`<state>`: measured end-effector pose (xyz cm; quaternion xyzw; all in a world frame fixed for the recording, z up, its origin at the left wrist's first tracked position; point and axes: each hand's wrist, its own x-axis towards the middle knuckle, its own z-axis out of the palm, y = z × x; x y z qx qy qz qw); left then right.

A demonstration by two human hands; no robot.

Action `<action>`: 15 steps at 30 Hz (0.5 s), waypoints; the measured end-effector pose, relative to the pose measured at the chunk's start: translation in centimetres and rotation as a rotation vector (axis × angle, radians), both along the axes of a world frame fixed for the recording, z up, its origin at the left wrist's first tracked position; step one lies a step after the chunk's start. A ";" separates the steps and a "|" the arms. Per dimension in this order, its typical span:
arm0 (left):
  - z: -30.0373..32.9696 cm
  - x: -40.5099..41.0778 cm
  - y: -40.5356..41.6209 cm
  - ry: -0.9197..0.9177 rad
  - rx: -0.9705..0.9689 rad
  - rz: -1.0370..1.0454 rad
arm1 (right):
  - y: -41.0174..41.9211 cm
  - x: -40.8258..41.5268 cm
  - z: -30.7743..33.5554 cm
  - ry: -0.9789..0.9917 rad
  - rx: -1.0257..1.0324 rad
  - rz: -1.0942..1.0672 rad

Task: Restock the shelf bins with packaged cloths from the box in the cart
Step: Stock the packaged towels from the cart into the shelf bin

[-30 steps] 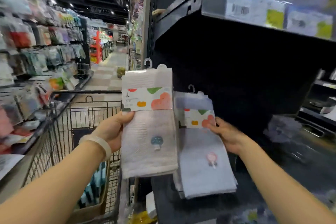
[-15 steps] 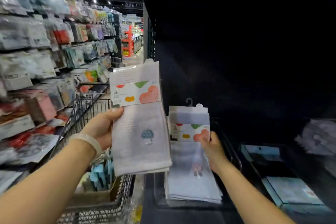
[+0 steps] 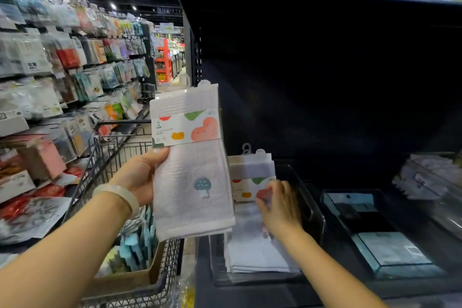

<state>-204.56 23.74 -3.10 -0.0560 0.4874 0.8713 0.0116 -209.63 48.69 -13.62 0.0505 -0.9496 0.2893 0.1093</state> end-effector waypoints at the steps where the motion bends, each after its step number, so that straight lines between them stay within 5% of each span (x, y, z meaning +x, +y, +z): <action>1: 0.1 0.0 0.1 0.000 0.008 -0.009 | -0.3 0.3 0.2 -0.044 0.060 0.083; 4: 0.2 -0.1 0.9 0.004 0.035 -0.026 | -0.6 0.6 0.5 -0.281 0.147 0.208; 9: 0.0 -0.8 3.9 -0.056 0.091 -0.116 | -0.7 1.9 4.6 -0.451 -0.506 0.068; 12: -1.3 -1.6 6.5 -0.151 -0.018 -0.134 | 0.5 3.0 6.1 -0.566 -1.121 0.193; 15: -3.3 -1.9 8.9 -0.263 -0.103 -0.126 | 2.2 3.6 5.7 -0.637 -1.188 0.229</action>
